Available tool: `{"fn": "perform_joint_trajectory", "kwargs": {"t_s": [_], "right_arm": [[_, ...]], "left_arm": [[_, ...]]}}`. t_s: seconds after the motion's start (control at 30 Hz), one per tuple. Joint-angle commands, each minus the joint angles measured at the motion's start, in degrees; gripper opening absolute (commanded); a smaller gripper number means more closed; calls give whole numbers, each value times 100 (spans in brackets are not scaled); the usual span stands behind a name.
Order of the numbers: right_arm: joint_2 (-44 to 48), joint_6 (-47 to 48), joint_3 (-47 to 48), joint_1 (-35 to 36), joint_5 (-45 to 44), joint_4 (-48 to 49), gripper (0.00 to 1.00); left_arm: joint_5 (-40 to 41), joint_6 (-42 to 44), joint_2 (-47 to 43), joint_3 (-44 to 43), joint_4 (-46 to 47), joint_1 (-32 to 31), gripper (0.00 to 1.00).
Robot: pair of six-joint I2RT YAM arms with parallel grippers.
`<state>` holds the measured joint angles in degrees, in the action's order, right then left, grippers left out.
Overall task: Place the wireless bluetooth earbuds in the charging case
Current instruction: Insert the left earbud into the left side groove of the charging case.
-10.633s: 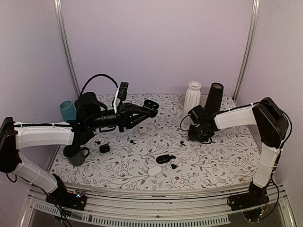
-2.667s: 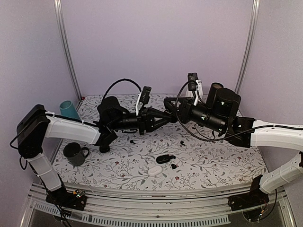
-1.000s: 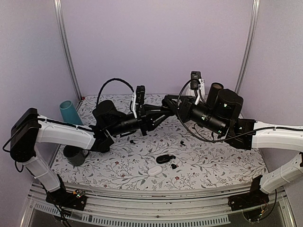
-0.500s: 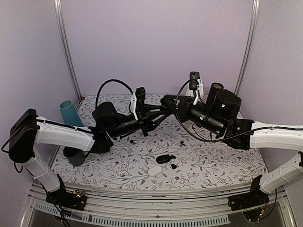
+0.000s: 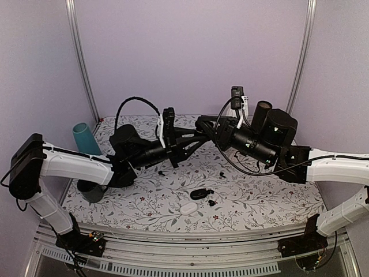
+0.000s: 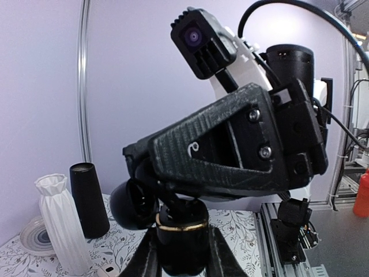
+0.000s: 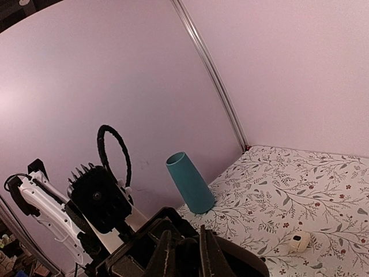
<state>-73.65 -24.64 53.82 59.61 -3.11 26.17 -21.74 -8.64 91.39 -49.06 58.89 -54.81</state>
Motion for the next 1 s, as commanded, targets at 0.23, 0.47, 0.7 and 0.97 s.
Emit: {"fn": "perform_joint_trajectory", "kwargs": {"t_s": [0.23,0.47,0.7,0.97], "right_arm": [[-18,-31,-232,93,102,-168,11],[-114,30,-169,94,129,-129,11],[-140,21,-222,94,75,-110,11],[-136,-9,-313,94,64,-89,11]], "left_arm": [[-288,-128,-231,-202,328,-98,0],[-772,-304,-79,-417,199,-99,0],[-841,-431,-87,-460,226,-96,0],[-555,-836,-113,-467,481,-71,0]]}}
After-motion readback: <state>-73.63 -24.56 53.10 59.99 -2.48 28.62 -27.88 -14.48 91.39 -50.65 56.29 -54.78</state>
